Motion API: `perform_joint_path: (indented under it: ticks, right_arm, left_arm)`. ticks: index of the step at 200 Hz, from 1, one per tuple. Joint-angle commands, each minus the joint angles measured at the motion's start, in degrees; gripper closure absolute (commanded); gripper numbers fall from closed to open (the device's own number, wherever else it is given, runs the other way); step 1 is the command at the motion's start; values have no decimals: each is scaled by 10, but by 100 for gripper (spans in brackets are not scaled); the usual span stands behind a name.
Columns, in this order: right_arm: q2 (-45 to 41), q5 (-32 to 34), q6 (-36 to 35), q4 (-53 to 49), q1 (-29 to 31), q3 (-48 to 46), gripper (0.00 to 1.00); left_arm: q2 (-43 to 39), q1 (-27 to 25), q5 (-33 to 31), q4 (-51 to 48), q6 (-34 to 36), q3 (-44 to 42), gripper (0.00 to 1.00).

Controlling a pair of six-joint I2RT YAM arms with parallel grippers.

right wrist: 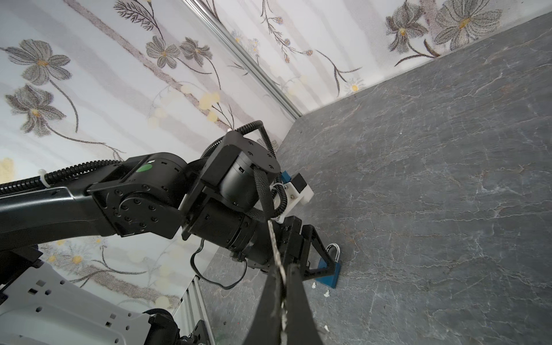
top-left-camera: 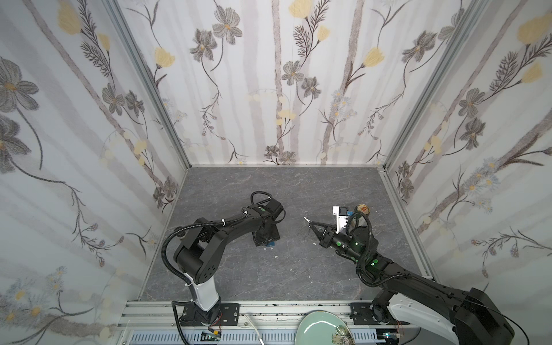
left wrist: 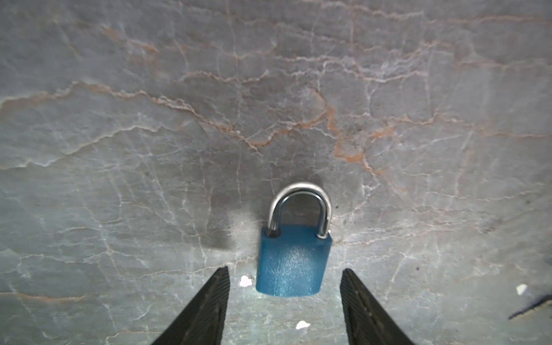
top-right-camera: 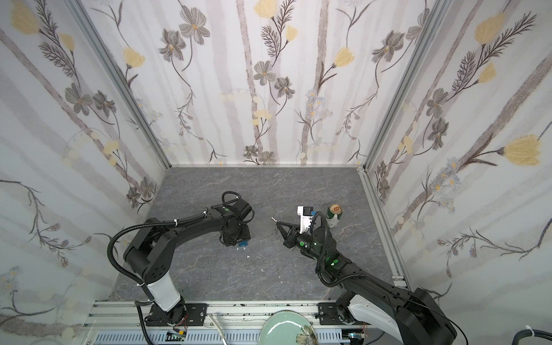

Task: Unlock with the key
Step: 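Lower the open left gripper over the blue padlock while the right holds keys, then close the left gripper on the blue padlock body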

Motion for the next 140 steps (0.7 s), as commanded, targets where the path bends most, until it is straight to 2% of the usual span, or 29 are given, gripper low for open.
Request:
perform_joint_path:
  ticks: [1,140]
  right_arm:
    - [6,3,2,17,-1,-3,100]
    - [17,1,11,28,-3,-13,100]
  left_arm:
    - [15,-3,-19,-20,-2,11,40]
    - [79,-11,-30,-36,14,36,57]
